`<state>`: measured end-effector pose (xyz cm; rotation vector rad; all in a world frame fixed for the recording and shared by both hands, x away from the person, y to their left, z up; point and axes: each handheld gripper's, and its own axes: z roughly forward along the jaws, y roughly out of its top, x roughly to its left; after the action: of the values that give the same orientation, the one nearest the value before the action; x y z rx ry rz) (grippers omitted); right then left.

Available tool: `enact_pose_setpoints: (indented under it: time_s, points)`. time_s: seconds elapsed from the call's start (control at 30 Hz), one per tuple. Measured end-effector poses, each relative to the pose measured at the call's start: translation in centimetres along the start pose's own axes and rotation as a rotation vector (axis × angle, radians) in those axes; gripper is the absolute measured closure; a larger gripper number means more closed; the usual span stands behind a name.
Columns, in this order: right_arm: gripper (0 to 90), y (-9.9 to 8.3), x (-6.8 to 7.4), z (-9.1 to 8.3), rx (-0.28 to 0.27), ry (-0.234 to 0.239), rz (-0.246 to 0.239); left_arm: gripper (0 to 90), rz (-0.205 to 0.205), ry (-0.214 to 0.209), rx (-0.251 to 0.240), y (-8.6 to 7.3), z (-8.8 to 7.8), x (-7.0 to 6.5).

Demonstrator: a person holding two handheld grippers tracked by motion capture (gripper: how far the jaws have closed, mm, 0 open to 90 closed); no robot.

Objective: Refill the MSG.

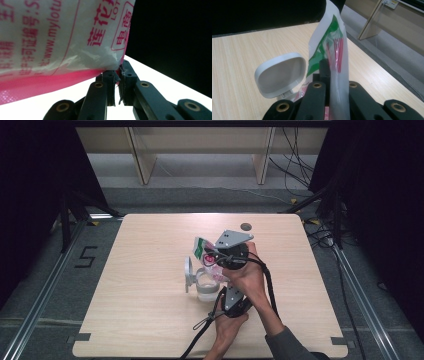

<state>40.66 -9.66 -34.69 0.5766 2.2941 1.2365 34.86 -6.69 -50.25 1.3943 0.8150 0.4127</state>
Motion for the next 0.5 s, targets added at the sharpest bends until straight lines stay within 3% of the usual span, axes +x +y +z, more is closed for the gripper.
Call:
enact_pose_setpoints:
  time_s: [0.1,0.2,0.5]
  points:
    - [90.0,0.00,0.12,-0.03,0.003,-0.002,0.017,83.8,0.001,0.001,-0.001,0.03,0.01,0.00]
    - [90.0,0.05,0.04,0.07,0.009,0.008,0.001,83.7,0.002,0.003,-0.003,0.02,0.00,0.01]
    - [90.0,0.02,-0.03,0.22,-0.002,0.005,0.012,83.8,0.014,0.005,-0.007,-0.02,-0.05,-0.08]
